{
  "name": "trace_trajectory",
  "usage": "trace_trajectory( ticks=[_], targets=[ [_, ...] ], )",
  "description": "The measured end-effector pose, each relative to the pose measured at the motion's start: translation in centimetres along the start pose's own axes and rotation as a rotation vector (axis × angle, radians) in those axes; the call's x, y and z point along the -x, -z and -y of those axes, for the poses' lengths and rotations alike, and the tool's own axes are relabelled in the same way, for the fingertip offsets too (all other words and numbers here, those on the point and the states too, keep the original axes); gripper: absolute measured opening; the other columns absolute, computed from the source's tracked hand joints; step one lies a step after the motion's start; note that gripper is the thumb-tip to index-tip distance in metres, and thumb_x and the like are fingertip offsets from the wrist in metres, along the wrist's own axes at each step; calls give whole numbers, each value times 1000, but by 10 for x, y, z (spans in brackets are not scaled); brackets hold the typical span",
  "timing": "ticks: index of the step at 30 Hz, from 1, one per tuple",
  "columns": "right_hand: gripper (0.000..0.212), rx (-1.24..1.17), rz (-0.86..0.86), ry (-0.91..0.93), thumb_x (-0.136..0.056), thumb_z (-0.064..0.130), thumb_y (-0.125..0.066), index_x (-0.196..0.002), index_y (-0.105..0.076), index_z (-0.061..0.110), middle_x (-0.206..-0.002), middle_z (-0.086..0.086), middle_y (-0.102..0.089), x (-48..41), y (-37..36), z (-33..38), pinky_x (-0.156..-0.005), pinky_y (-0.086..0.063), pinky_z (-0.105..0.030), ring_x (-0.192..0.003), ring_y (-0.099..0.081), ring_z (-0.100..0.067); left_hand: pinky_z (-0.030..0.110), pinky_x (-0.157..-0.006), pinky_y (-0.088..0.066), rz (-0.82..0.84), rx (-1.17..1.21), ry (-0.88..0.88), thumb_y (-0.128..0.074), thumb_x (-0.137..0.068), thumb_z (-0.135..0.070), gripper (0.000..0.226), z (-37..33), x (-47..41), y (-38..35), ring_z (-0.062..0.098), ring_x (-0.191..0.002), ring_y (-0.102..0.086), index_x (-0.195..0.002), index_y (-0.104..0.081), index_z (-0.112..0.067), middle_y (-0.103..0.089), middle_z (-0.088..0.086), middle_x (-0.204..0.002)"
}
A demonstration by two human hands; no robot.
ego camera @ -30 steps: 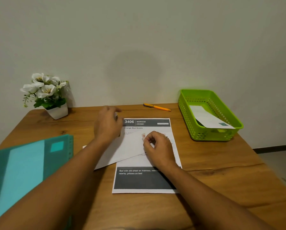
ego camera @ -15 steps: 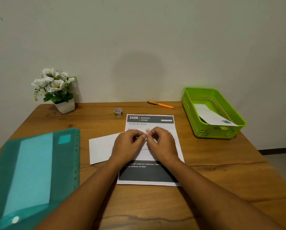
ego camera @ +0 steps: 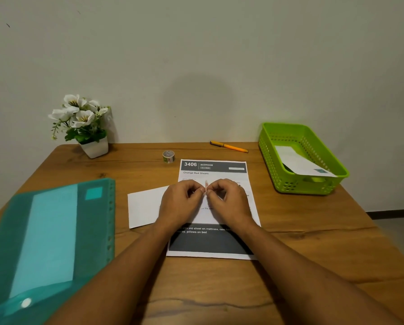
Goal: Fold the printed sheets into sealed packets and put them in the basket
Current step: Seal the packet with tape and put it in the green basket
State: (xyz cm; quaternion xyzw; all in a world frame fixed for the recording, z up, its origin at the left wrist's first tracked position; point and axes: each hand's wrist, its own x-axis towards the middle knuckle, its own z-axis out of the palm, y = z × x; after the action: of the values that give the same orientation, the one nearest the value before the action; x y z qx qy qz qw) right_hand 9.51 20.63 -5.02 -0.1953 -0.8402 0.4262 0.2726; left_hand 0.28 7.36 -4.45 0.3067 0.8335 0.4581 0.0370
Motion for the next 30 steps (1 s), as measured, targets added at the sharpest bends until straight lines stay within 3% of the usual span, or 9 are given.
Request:
trace_trajectory(
  ticks=[3, 7, 12, 15, 19, 24, 30],
  targets=[
    [27, -12, 19, -6, -86, 45, -61, -88, -76, 22, -85, 12, -72, 1, 1, 1, -78, -58, -40, -84, -67, -6, 39, -68, -56, 3, 23, -8, -65, -96, -42, 22, -1, 0, 1, 7, -72, -67, -82, -76, -28, -72, -12, -74],
    [18, -39, 35, 1, -88, 34, -64, -92, -78, 23, -87, 12, -73, 1, 0, 0, -77, -59, -42, -85, -68, -9, 39, -65, -56, 1, 34, -25, -66, -93, -56, 31, 1, -1, 1, 9, -71, -66, -81, -74, -28, -71, -10, -73],
    [12, -63, 18, 3, -89, 20, -69, -95, -79, 19, -92, 10, -75, 1, 1, -1, -81, -60, -44, -87, -70, -9, 35, -60, -48, -21, 48, -22, -64, -97, -49, 32, 0, 0, 1, 10, -64, -59, -78, -72, -25, -67, -7, -67],
    [5, -44, -69, -10, -88, 26, -74, -91, -75, 21, -91, 11, -73, -1, -1, -4, -84, -58, -43, -88, -67, -8, 33, -60, -45, -21, 72, -12, -64, -97, -43, 28, 0, 0, 1, 8, -62, -57, -78, -71, -23, -67, -7, -68],
    [15, -51, -96, -51, -88, 32, -80, -93, -74, 20, -93, 9, -72, -3, -1, -5, -85, -57, -38, -88, -67, -6, 30, -57, -39, -12, 70, -10, -65, -98, -38, 26, -1, 1, 1, 6, -59, -52, -77, -69, -23, -64, -9, -64],
    [9, -30, -72, -74, -86, 25, -75, -79, -73, 19, -79, 9, -72, -4, -2, -6, -79, -57, -45, -80, -68, -13, 28, -58, -36, -12, 51, -19, -66, -97, -31, 21, 0, 1, 1, 5, -58, -50, -77, -68, -23, -62, -9, -64],
    [14, -69, -92, -102, -89, 21, -72, -75, -70, 19, -77, 7, -71, -5, -1, -6, -77, -56, -41, -78, -66, -13, 25, -58, -38, -21, 31, -45, -67, -97, -34, 20, -4, 3, 2, 4, -60, -55, -83, -75, -23, -67, -10, -68]
  ],
)
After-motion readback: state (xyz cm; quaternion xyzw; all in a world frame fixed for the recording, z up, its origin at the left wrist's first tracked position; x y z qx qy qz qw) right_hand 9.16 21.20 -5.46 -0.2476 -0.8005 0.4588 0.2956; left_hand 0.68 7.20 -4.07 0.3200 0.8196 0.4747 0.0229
